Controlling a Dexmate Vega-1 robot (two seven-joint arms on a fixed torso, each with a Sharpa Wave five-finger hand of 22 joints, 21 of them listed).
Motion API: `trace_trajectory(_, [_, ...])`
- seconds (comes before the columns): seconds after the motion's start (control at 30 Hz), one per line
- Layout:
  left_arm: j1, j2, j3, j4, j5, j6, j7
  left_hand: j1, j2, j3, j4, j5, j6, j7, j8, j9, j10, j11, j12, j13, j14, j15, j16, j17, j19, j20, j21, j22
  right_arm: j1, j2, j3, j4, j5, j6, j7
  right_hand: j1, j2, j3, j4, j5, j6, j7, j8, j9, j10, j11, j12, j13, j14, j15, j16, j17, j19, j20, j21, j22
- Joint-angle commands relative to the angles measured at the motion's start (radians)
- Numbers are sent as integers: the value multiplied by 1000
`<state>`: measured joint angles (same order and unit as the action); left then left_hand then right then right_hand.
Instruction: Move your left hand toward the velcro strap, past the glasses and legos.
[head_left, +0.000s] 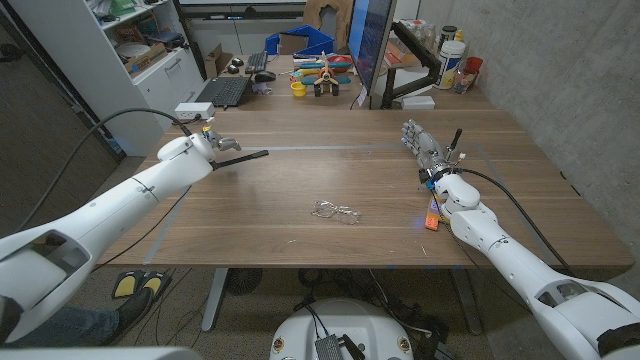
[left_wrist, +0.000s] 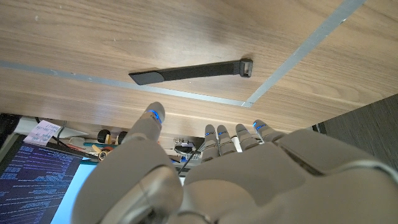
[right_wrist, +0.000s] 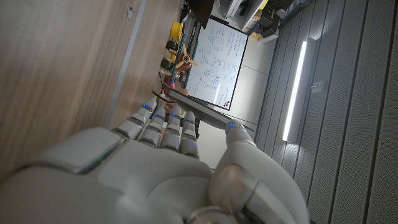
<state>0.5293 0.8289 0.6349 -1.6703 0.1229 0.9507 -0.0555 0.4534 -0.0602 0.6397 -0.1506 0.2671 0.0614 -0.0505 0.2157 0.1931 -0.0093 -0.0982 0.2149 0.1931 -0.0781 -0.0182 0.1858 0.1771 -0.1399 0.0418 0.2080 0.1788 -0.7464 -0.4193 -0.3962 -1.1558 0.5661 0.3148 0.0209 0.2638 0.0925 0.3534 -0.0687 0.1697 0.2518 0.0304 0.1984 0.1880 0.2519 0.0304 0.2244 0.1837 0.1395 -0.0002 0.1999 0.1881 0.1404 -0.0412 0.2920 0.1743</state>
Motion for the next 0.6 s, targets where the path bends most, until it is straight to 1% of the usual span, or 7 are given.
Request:
trace_trajectory(0.03, [-20, -14, 13, 41, 7, -7, -23, 14, -1, 0, -3, 8, 9, 2, 4, 2, 5, -1, 4, 4, 5, -2, 3, 3, -3, 4, 2, 6, 4, 2, -1, 2, -6, 0, -7, -1, 9, -1, -7, 6, 11, -2, 1, 3, 7, 2, -3, 2, 10, 0, -2, 3, 9, -13, -1, 6])
trace_trajectory(0.4, [-23, -23, 18, 58, 7, -1, -29, 20, -2, -2, -2, 9, 12, 2, 4, 2, 5, -3, 3, 5, 6, -2, 3, 3, -2, 4, 2, 6, 11, 0, -4, 7, -8, 2, 2, 0, 9, 0, -8, 6, 12, -2, 1, 3, 10, 2, -3, 2, 11, 0, -3, 3, 10, -12, -4, 6])
trace_trajectory(0.6, [-15, -20, 13, 50, 5, 6, -24, 22, -3, -3, -1, 9, 14, -1, 4, 2, 6, -3, 3, 5, 6, -2, 3, 4, -1, 3, 2, 6, 16, 3, -7, 15, -9, 4, 7, -1, 8, 0, -8, 6, 12, -2, 1, 3, 9, 2, -3, 2, 13, 0, -3, 3, 11, -12, -6, 6])
